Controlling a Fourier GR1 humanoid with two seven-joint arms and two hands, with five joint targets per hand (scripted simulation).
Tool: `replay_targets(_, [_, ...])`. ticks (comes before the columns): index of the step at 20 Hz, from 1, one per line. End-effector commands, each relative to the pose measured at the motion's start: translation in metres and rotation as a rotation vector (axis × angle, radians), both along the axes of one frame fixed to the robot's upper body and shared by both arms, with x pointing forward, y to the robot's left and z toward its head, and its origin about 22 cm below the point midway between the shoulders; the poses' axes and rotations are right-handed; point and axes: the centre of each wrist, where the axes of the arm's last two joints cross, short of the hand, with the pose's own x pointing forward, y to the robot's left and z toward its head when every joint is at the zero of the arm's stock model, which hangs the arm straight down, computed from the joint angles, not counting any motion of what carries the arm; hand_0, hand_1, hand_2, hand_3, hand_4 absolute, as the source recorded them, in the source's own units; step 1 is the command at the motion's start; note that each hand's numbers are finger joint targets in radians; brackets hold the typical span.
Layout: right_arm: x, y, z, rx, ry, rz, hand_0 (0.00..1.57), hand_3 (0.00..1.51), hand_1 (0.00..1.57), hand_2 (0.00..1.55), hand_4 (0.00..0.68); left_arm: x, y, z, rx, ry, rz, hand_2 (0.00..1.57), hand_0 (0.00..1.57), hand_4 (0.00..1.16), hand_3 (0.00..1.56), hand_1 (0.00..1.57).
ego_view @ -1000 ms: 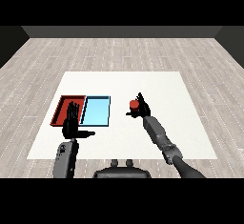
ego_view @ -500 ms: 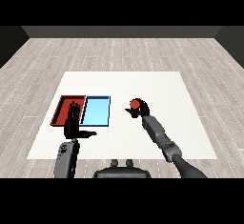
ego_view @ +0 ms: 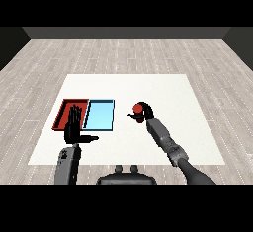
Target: Pick the red can and put it in the red box
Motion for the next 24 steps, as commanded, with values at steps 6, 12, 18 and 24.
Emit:
replay_targets(6, [0.003, -0.002, 0.005, -0.021, -0.064, -0.006, 1.53, 1.4, 1.53, 1.47, 0.58, 0.008, -0.001, 0.0, -0.018, -0.001, -0.008, 0.0, 0.0, 0.0, 0.0, 0.0])
replay_targets(12, [0.021, 0.003, 0.046, 0.028, -0.183, -0.038, 1.55, 1.38, 1.55, 1.46, 0.581, 0.003, 0.008, 0.003, -0.01, 0.004, -0.018, 0.0, 0.0, 0.0, 0.0, 0.0])
replay_targets(18, [0.001, 0.003, 0.055, 0.038, -0.243, -0.04, 1.52, 1.38, 1.52, 1.46, 0.608, 0.015, -0.018, -0.007, 0.029, 0.001, -0.022, 0.0, 0.0, 0.0, 0.0, 0.0])
replay_targets(24, [-0.011, -0.031, 0.099, 0.087, -0.421, -0.005, 1.48, 1.4, 1.48, 1.44, 0.631, 0.004, -0.041, 0.022, 0.035, 0.028, -0.146, 0.0, 0.0, 0.0, 0.0, 0.0])
